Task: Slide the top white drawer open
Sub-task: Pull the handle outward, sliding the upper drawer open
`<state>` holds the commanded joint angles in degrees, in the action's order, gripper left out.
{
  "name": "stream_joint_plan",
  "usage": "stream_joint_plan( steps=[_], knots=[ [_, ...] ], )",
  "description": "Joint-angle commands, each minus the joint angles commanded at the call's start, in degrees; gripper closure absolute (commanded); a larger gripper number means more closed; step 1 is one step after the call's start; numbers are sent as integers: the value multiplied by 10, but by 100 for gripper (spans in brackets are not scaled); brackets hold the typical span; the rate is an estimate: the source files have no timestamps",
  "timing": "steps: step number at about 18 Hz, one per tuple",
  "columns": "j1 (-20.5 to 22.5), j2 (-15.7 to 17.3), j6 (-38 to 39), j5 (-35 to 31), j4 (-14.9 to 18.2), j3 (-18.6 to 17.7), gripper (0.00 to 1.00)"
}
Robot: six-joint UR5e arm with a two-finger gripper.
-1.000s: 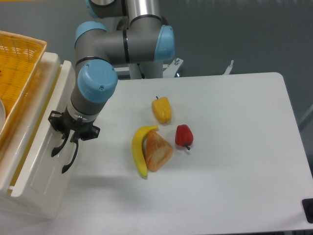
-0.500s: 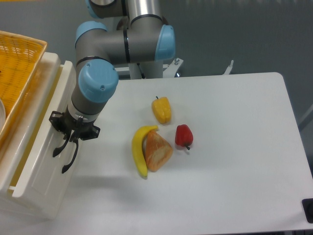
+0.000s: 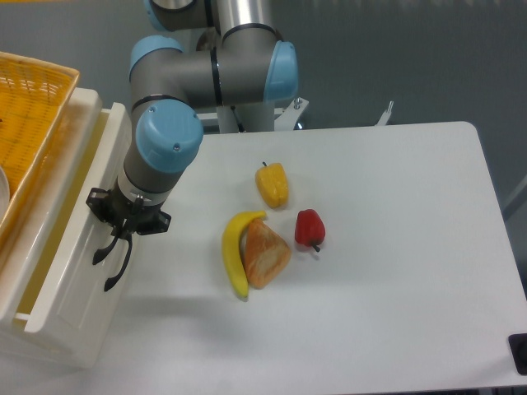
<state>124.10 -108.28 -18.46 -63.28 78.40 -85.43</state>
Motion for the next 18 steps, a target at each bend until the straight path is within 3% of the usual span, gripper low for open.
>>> stream_joint_plan(
  steps=[18],
  knots=[
    [29, 6, -8, 0, 0, 0, 85]
  ],
)
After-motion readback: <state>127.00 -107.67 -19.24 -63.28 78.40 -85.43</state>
